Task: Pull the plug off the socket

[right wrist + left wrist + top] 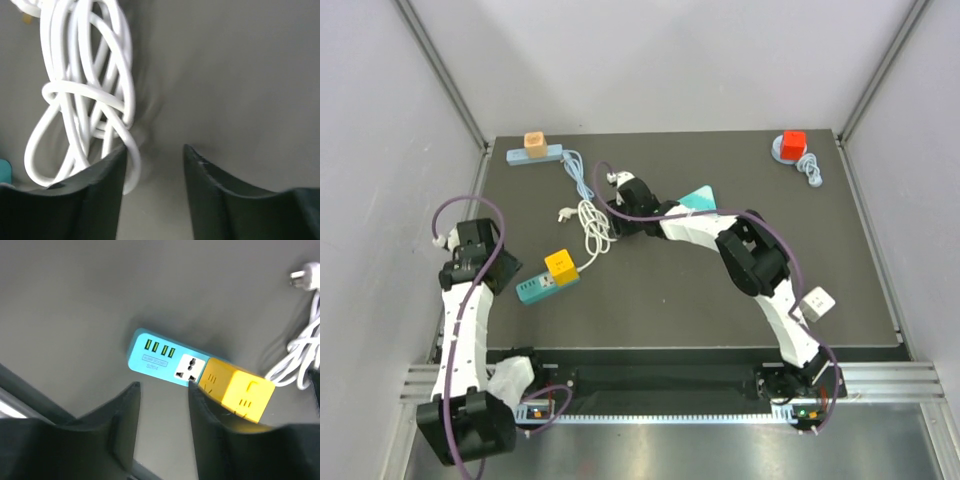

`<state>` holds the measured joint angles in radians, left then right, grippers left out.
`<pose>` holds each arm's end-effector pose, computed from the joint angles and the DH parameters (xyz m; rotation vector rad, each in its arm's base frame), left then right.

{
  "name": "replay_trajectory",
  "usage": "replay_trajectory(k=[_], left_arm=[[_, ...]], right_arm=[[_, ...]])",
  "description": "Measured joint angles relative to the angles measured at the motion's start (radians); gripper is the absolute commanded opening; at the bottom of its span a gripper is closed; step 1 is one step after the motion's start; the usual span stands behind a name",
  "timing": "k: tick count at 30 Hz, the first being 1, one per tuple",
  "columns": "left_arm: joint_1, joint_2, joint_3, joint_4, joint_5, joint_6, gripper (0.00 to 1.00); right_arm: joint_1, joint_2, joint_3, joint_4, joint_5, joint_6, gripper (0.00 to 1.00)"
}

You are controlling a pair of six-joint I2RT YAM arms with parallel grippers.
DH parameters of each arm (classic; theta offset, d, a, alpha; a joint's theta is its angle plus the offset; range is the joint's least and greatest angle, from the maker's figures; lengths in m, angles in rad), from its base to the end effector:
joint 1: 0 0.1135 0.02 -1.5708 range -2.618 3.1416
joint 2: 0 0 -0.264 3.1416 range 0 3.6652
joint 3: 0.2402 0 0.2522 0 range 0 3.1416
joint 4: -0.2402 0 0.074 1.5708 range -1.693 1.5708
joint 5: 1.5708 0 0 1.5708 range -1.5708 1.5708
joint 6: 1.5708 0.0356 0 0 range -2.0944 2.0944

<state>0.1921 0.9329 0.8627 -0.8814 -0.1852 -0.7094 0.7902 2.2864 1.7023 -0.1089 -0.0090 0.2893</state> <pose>0.1701 0.0398 0.2795 -1.1549 2.2160 0.0199 0.3621 0.3661 0.1577 -0.5824 2.2569 0.5713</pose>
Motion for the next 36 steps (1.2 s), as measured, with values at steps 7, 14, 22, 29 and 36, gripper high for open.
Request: replay_trajectory(k=[7,14,22,29,36], left_arm=[[0.150,0.051,-0.163,0.105,0.285,-0.019,0.07],[0.164,0.093,-0.211,0.173,0.415,-0.021,0.00],[0.179,0.155,-0.220,0.235,0.431,-0.009,0.00],[0.188,0.211,-0.235,0.287,0.441,0.013,0.00],[0.190,0.257,-0.242,0.310,0.454,0.034,0.00]], right_arm=[[0.000,-0.145,-0.069,-0.088,0.061,-0.040,0.76],[0.069,-0.227,-0.041,-0.140,0.084,-0.039,1.00],[0.188,-0.264,-0.063,-0.106,-0.015,0.064,1.00],[0.197,-0.278,-0.033,-0.155,-0.059,0.085,1.00],[0.279,-0.145,0.260,-0.278,0.009,0.039,1.00]])
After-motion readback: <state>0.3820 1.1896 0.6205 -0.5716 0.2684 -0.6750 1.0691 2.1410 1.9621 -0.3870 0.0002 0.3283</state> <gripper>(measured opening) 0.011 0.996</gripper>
